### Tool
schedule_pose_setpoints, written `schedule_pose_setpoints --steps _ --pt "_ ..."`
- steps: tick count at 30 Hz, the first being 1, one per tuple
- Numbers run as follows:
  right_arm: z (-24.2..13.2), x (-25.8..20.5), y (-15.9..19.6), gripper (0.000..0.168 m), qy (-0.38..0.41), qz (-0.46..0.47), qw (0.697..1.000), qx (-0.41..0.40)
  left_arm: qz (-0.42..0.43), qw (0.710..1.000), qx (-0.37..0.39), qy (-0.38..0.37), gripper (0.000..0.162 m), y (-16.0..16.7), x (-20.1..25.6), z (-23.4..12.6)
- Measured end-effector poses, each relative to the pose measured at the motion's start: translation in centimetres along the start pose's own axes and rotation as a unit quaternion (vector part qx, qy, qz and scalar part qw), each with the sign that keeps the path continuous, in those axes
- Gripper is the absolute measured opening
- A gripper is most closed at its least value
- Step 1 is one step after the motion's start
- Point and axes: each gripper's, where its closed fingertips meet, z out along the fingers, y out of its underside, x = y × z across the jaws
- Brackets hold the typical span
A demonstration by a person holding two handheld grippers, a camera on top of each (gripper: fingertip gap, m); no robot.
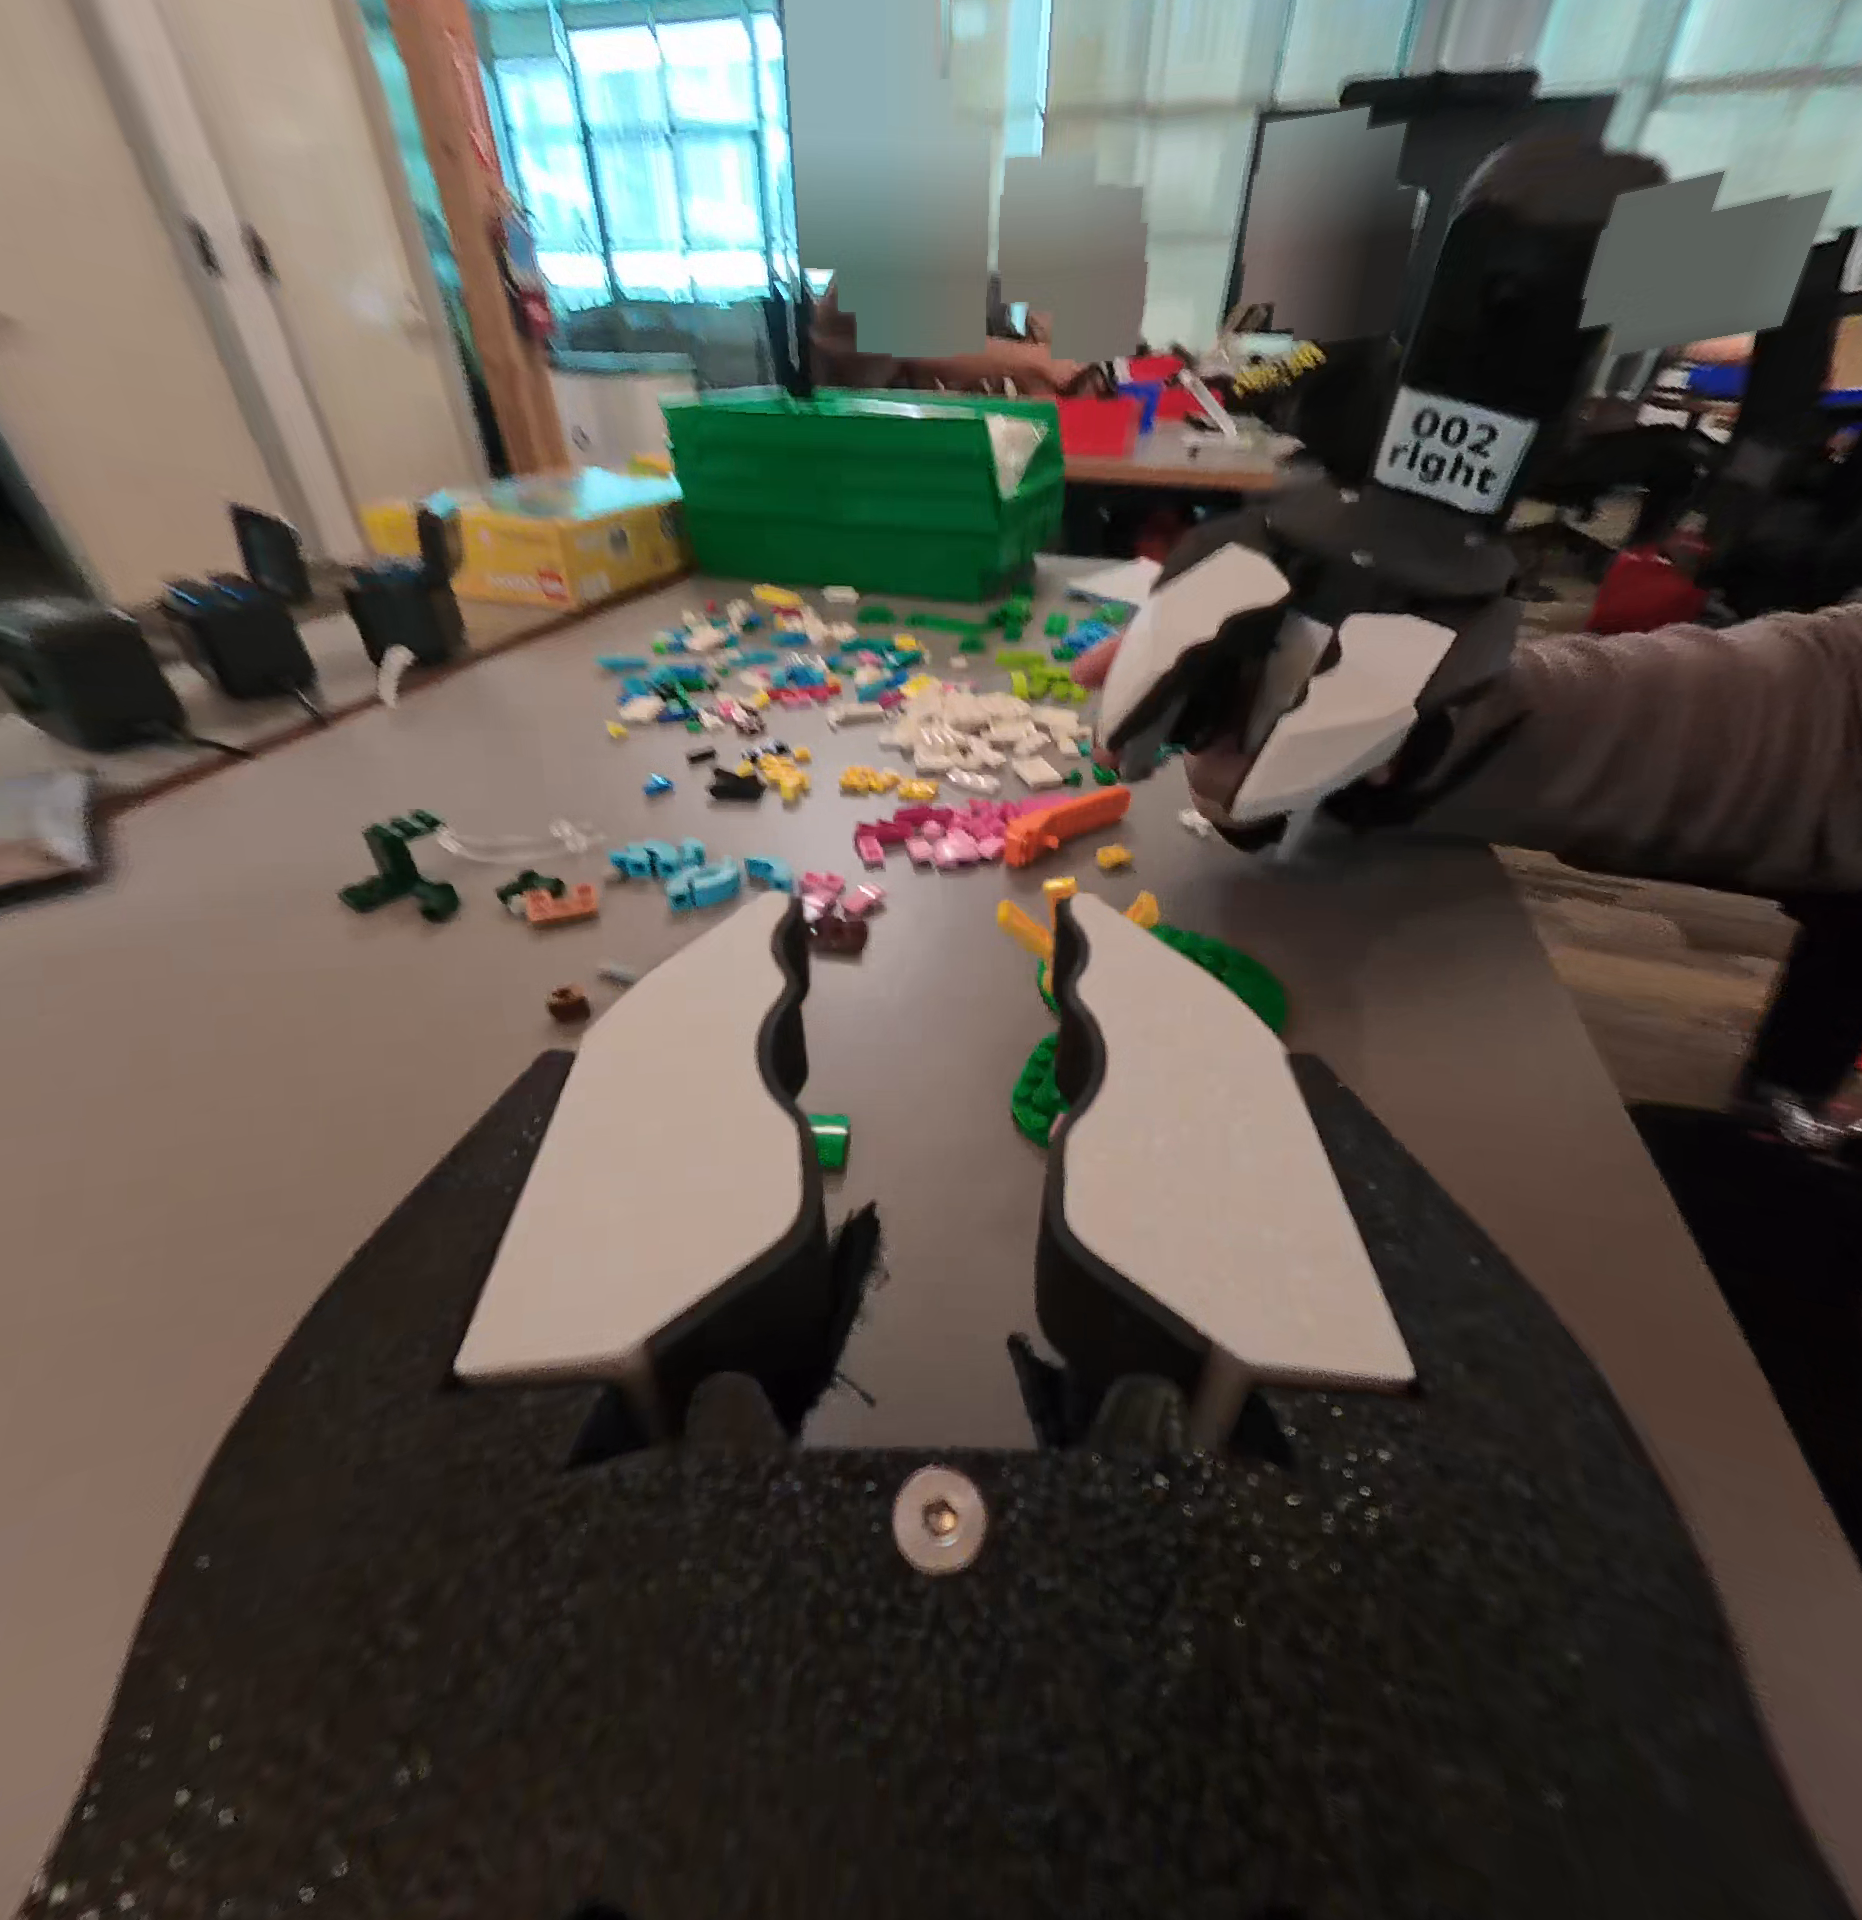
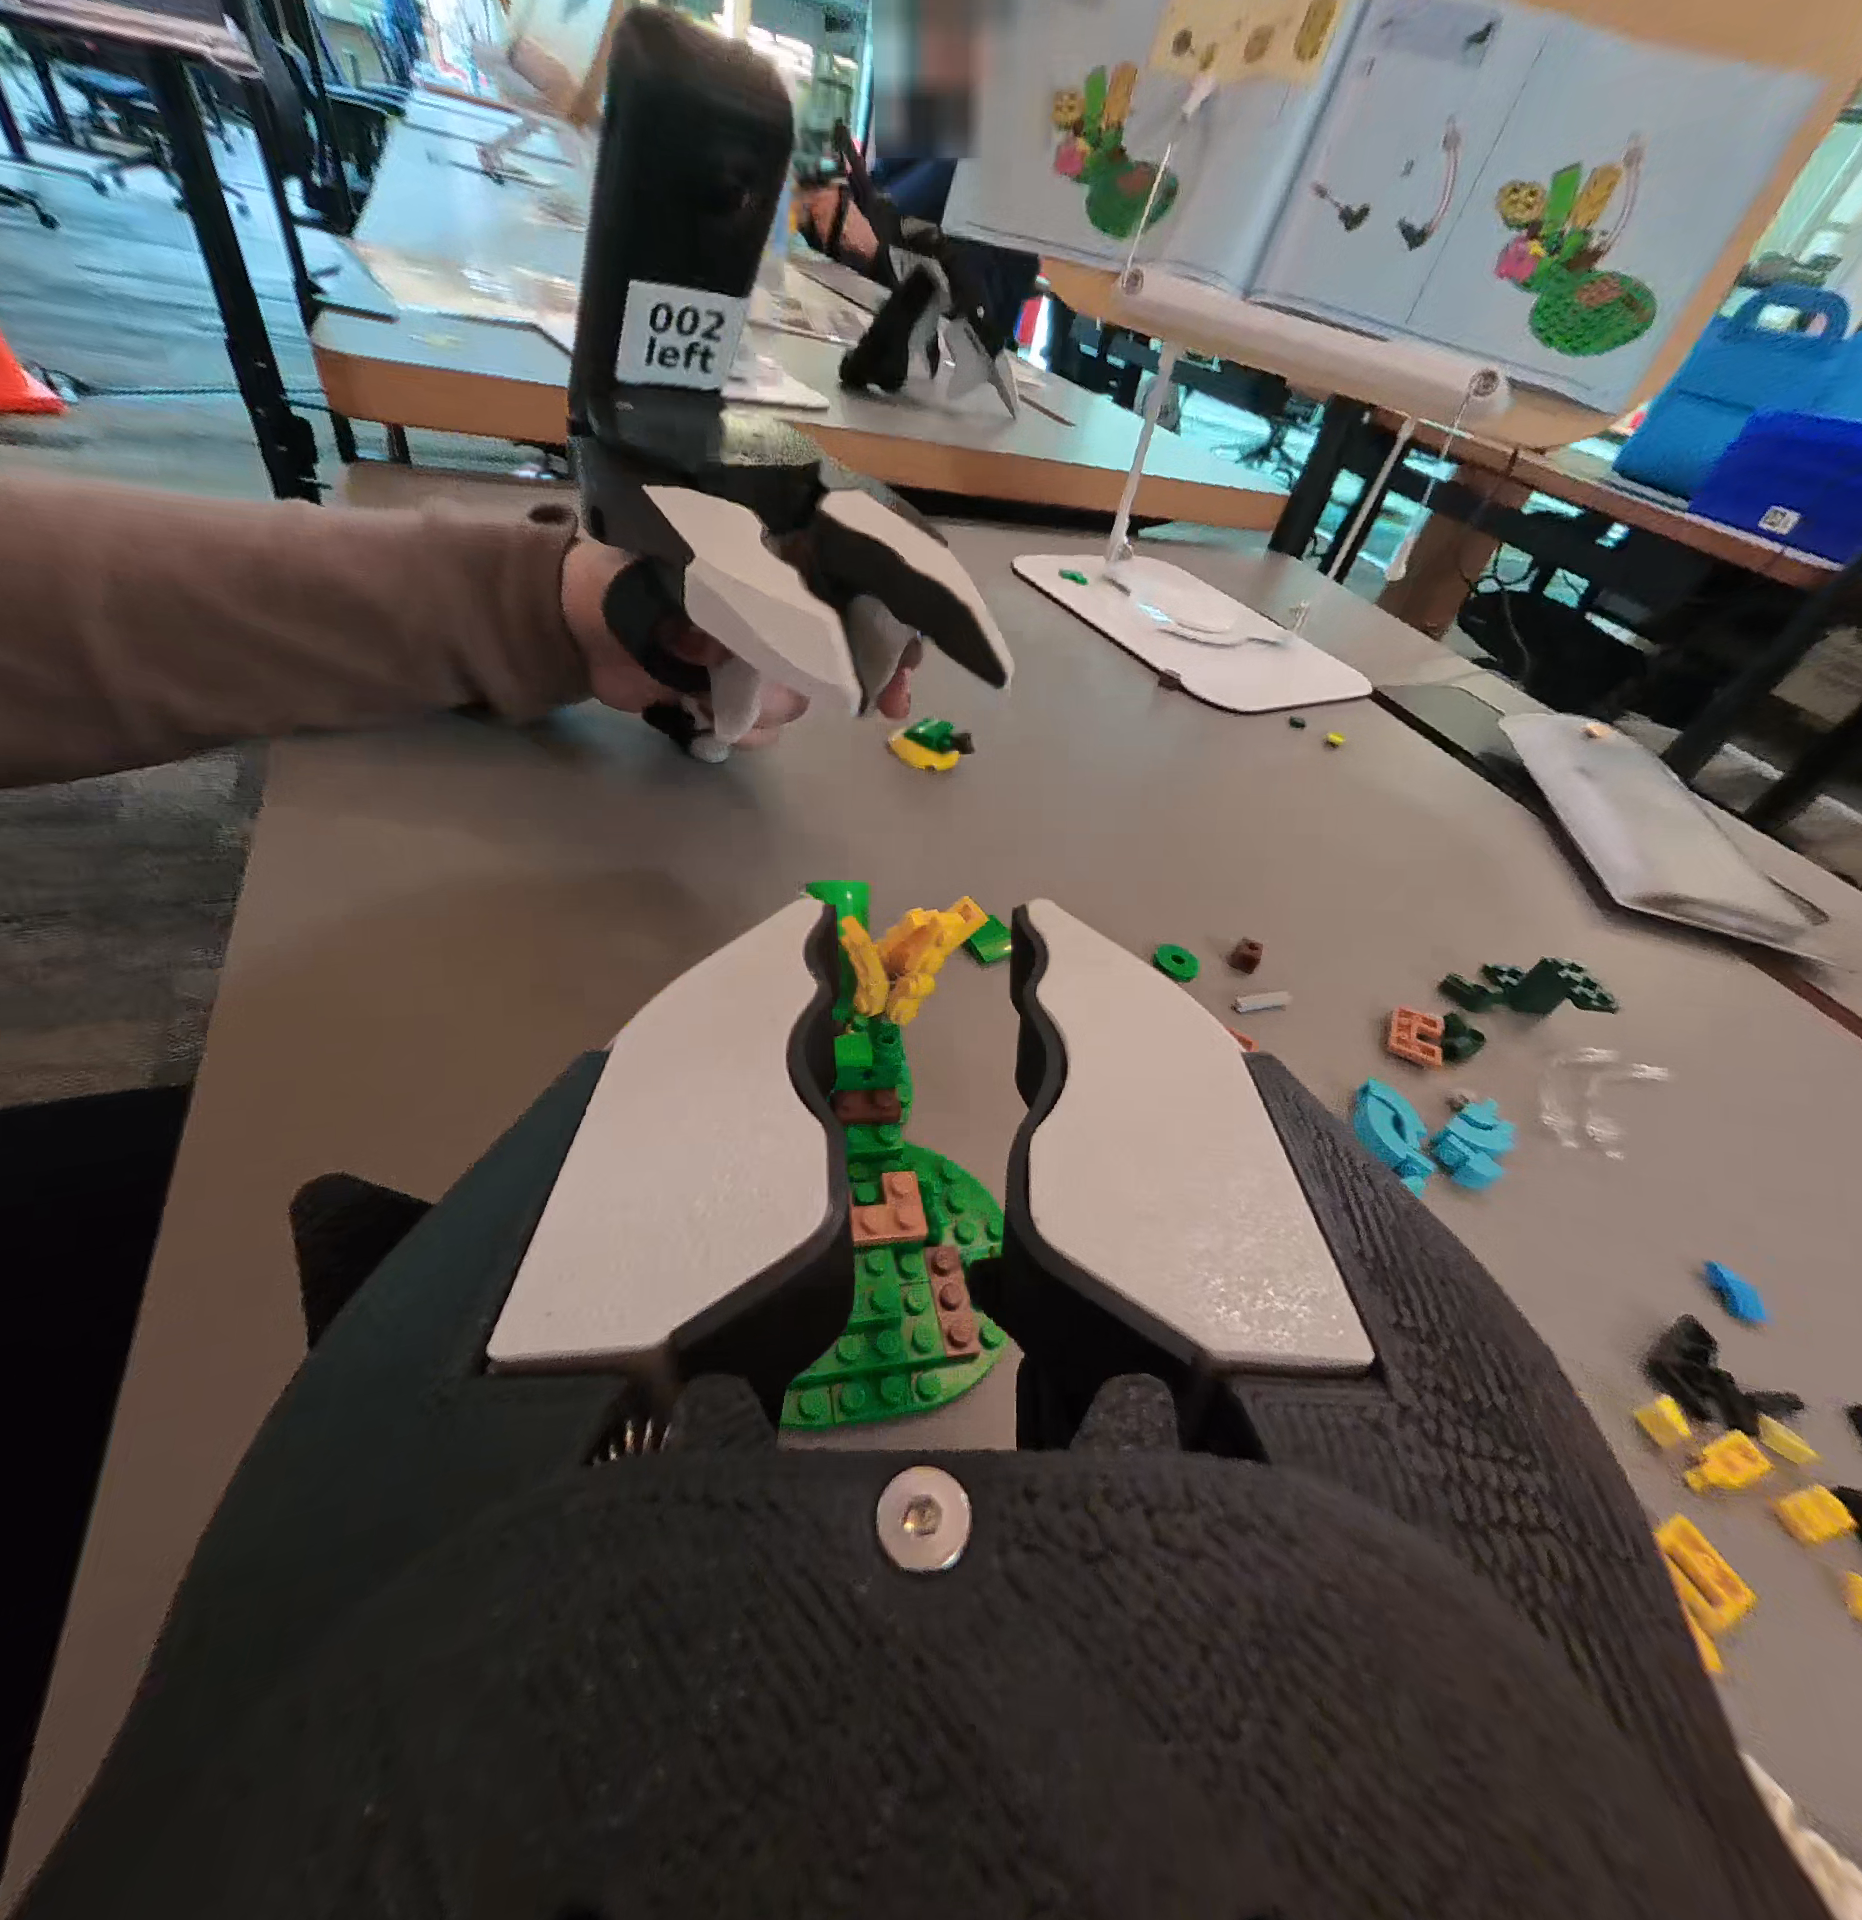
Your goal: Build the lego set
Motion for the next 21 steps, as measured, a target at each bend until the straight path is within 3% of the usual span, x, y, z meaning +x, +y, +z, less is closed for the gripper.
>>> schedule_pose_setpoints --steps 4,9,15,21 --pt "-0.1 -1.2 0.8 0.035 -0.047 -0.004 0.999 -0.023 0.041 0.997 0.050 -0.051 0.035 -1.2 -0.1 -0.9" --pt "1.0 -1.7 2.2 0.064 -0.131 0.032 0.986 -0.097 0.016 0.994 0.084 -0.070 0.033 -1.9 -0.6 -1.6" --pt "3.1 -1.3 3.2 0.064 -0.195 0.036 0.971 -0.132 -0.006 0.994 0.088 -0.060 0.032 -1.9 -0.8 -1.6" --pt "3.9 -1.3 3.2 0.053 -0.236 0.039 0.961 -0.138 -0.008 0.995 0.082 -0.050 0.032 -1.8 -0.6 -1.5"
